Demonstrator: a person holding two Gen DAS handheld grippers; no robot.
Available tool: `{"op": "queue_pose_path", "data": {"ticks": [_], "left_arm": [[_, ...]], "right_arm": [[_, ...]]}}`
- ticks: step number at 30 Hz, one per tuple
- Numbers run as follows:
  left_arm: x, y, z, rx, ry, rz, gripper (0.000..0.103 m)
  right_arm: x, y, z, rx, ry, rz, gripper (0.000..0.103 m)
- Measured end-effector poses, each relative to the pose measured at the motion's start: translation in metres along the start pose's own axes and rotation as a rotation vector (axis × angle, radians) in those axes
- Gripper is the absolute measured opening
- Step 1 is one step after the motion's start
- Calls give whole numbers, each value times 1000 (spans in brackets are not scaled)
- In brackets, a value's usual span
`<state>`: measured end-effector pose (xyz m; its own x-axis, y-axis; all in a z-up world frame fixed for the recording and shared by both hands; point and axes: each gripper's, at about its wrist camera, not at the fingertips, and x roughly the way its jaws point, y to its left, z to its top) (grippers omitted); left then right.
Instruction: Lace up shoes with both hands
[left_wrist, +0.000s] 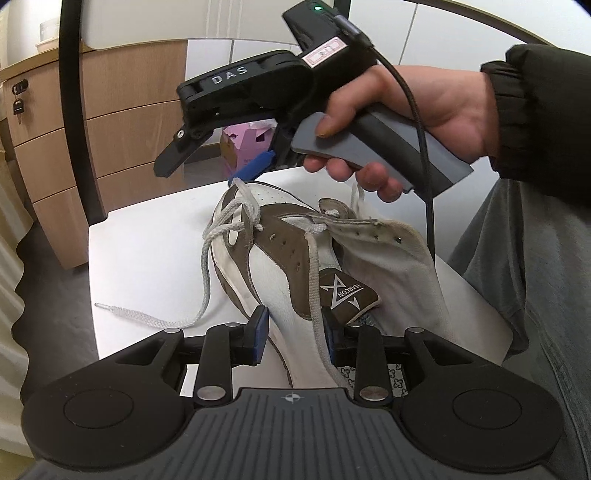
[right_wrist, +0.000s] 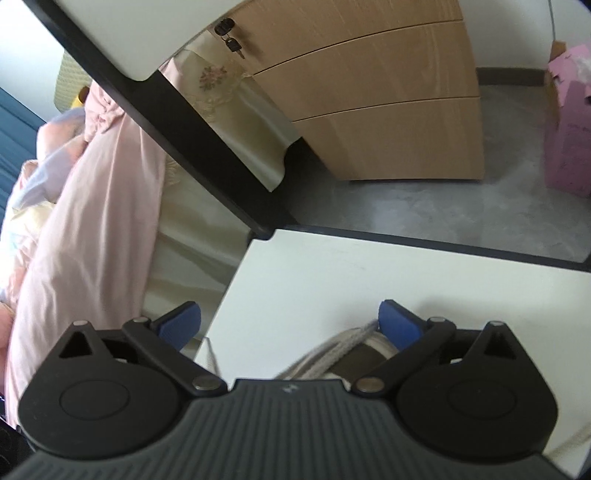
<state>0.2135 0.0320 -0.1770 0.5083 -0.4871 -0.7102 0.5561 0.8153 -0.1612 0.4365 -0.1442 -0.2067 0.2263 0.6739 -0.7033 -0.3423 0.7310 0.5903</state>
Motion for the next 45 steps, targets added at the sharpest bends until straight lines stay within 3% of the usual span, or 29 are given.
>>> {"op": "queue_pose_path", "data": {"ticks": [8,14,17,21,23,25,29,31,33,34,37,43,45], "left_arm": [[-1,-1,-1,-2,0,-1,35],[1,-1,-2,-3,-4,5,35],[1,-1,-2,-14,-4,6,35],[2,-2,-3,-18,-3,12,35],[3,-3,-3,-17,0,16,35],[3,-4,-2,-13,2,21,35],[2,-3,-3,-21,1,22,35],[2,-4,-4,-21,-2,26,35],[3,-5,-5,-18,-5,31,35],[3,-5,-5,-18,-6,32,35],[2,-6,-6,-13,-11,38,35],[1,-8,-8,-1,-13,46,35],[1,-8,-8,2,-14,48,35]], "right_arm": [[8,14,4,-13,16,91,103],[5,25,-3,19,48,272,103],[-19,41,-5,21,-49,429,103],[-62,63,-6,-73,-210,428,103],[-78,75,-8,-136,-252,405,103],[-84,88,-11,-200,-236,330,103],[-75,113,-14,-395,-90,127,100],[-62,127,-15,-521,26,27,87],[-46,139,-17,-650,125,-85,54],[-37,146,-18,-717,172,-153,48],[-23,159,-26,-817,276,-150,43],[9,174,-44,-904,437,-266,42],[15,172,-46,-908,463,-300,34]]}}
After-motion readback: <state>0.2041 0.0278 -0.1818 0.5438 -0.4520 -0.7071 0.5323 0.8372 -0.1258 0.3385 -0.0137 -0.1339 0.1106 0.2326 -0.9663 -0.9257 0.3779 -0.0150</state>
